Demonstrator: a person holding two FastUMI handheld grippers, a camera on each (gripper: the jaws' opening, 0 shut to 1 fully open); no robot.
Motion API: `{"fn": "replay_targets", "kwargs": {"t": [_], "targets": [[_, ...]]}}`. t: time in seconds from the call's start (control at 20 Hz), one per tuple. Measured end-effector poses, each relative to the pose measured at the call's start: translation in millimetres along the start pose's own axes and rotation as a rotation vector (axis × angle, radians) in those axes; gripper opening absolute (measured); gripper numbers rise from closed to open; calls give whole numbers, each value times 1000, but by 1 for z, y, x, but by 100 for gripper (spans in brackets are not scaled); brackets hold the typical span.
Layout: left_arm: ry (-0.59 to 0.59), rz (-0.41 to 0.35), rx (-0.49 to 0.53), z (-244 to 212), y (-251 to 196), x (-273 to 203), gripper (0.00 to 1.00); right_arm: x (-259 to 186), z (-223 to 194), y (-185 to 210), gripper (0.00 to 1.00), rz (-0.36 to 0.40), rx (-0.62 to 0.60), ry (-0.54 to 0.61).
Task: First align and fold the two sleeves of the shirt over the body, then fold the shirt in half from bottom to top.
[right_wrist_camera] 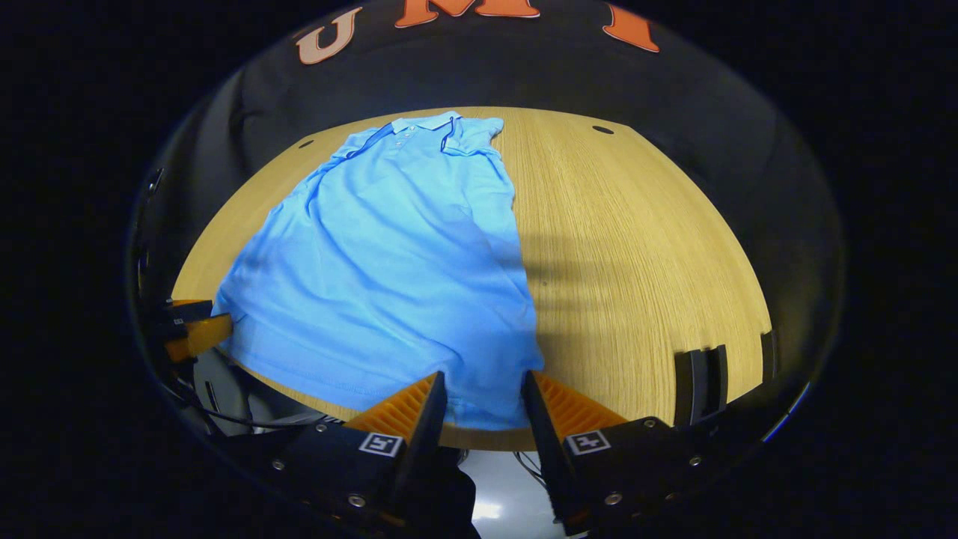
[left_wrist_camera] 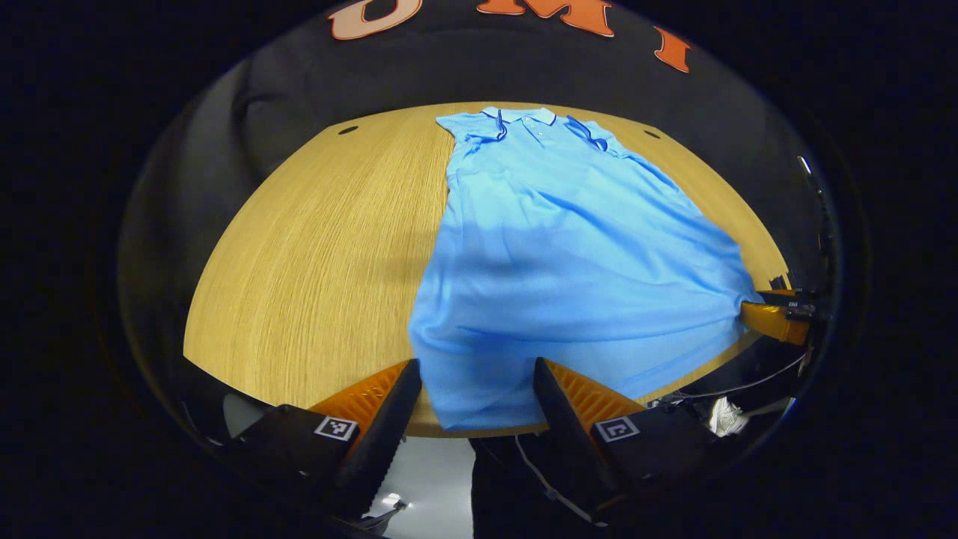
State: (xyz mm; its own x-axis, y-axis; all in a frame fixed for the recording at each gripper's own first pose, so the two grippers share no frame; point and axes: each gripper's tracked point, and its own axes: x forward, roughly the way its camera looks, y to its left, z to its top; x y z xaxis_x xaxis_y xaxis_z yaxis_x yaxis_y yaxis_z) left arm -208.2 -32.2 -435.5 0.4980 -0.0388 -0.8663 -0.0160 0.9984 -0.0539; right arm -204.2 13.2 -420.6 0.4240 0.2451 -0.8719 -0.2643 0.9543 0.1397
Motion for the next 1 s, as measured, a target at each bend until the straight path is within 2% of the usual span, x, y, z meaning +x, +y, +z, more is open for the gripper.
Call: {"fn": "replay_targets", "kwargs": {"t": [0.05, 0.1, 0.15, 0.2, 0.25, 0.3, 0.35, 0.4, 0.6, 0.8, 1.0], "targets": [[-14, 17, -16, 1, 1, 2, 96, 3, 3, -1, 50, -12, 28, -20], [-29, 25, -32, 5, -1, 5, 81, 5, 6, 1, 37, -18, 67, -33], [-33, 33, -38, 4, -3, 5, 67, 7, 7, 2, 17, -16, 80, -37], [-45, 38, -44, 9, -4, 4, 44, 6, 8, 4, 15, -10, 87, -36], [-43, 44, -42, 10, -6, 7, 22, 7, 9, 7, 7, 6, 104, -28], [-43, 45, -31, 11, -7, 9, 11, 7, 10, 10, 5, 27, 119, -22], [-45, 46, -31, 16, -9, 7, 11, 6, 9, 15, 2, 58, 143, -8], [-40, 41, -33, 14, -9, 8, 5, 5, 11, 18, 1, 75, 163, -9], [-94, 29, -50, 39, -6, -8, 4, -10, 34, 19, 1, 103, 141, -67], [-176, 11, -44, 89, -2, -30, 5, -27, 83, 18, 1, 107, 148, -154], [-236, -30, -74, 144, -2, -34, 5, -36, 122, 13, 1, 98, 157, -191]]}}
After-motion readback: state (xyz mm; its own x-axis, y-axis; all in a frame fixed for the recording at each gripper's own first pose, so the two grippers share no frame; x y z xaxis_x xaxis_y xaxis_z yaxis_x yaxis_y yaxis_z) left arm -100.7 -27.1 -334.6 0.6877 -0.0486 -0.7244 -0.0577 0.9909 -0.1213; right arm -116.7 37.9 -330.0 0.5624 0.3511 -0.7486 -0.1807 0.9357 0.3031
